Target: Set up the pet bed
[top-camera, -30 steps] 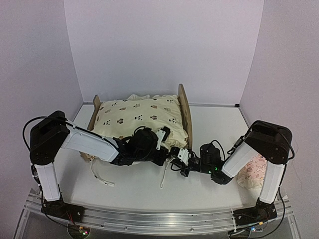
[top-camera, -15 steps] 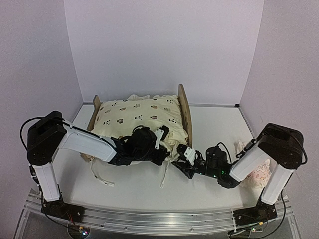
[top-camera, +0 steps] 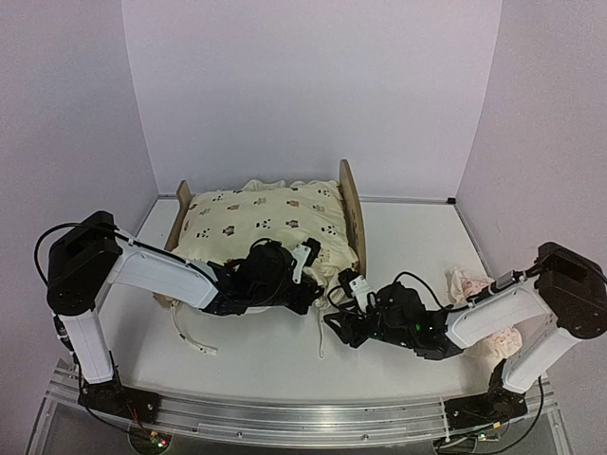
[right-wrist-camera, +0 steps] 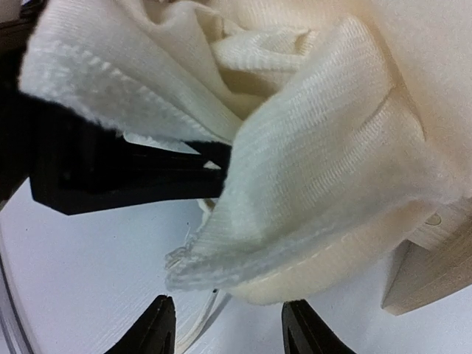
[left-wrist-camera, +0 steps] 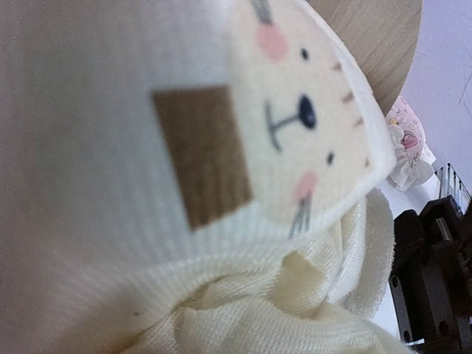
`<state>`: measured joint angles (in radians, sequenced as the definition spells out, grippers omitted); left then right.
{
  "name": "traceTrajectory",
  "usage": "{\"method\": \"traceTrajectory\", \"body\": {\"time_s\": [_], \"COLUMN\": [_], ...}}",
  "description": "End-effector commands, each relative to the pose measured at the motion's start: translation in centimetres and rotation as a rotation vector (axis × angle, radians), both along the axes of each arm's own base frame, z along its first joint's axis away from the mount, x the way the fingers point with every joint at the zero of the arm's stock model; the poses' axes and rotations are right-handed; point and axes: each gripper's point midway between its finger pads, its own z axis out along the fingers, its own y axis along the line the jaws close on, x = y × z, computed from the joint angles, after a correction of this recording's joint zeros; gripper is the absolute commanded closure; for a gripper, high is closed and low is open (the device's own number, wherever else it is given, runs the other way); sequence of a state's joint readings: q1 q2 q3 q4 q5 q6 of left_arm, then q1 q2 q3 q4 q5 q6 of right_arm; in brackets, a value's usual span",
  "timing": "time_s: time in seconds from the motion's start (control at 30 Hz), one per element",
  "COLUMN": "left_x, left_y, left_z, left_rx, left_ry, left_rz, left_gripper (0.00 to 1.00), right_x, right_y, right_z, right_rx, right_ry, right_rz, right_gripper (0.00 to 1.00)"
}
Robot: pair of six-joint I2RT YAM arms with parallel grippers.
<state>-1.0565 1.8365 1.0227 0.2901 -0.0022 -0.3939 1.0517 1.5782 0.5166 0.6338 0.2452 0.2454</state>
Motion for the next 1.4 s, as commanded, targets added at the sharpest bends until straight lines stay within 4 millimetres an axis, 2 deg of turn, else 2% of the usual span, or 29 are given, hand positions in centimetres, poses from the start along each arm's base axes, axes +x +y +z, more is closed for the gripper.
{"method": "traceTrajectory", "body": {"time_s": [0.0,0.17,0.3,0.43,0.57,0.6,0.73,0.87,1.03,1.17,1.37], "left_x": [-0.1,-0.2,-0.3,-0.4,-0.5,-0.5,-0.4,-0.5,-1.0,-0.8,-1.0], "left_y": [-0.5,-0.5,-0.4,-0.3,-0.2,-0.2,0.2,0.9,1.9,2.8,3.2], "left_z": [3.5,3.6,3.7,3.6,3.7,3.8,3.9,3.9,3.4,2.5,0.6], "left_rx": [-0.095,-0.098,-0.101,-0.103,-0.105,-0.104,-0.094,-0.082,-0.060,-0.027,-0.002], "left_ry": [-0.027,-0.024,-0.022,-0.018,-0.018,-0.019,-0.024,-0.028,-0.022,-0.026,0.006], "left_rz": [-0.022,-0.027,-0.027,-0.030,-0.029,-0.028,-0.016,-0.004,-0.002,0.030,0.035], "left_gripper": [1.00,1.00,1.00,1.00,1.00,1.00,1.00,1.00,1.00,1.00,1.00], "right_x": [0.3,0.4,0.6,0.7,0.5,0.5,0.5,0.4,0.4,0.6,1.9], "right_y": [0.2,1.8,2.4,2.4,2.1,1.9,-0.1,-2.6,-5.5,-8.1,-11.2], "right_z": [-1.6,-2.8,-3.8,-4.7,-5.1,-5.1,-4.5,-3.1,0.1,2.7,6.0], "right_rx": [0.003,-0.009,-0.036,-0.066,-0.078,-0.078,-0.083,-0.100,-0.144,-0.169,-0.176], "right_ry": [0.125,0.152,0.149,0.140,0.140,0.138,0.117,0.068,-0.005,-0.069,-0.120], "right_rz": [-0.132,-0.116,-0.117,-0.122,-0.123,-0.130,-0.185,-0.220,-0.267,-0.328,-0.410], "right_gripper": [0.48,0.48,0.53,0.69,0.96,1.00,1.00,1.00,1.00,1.00,1.00]}}
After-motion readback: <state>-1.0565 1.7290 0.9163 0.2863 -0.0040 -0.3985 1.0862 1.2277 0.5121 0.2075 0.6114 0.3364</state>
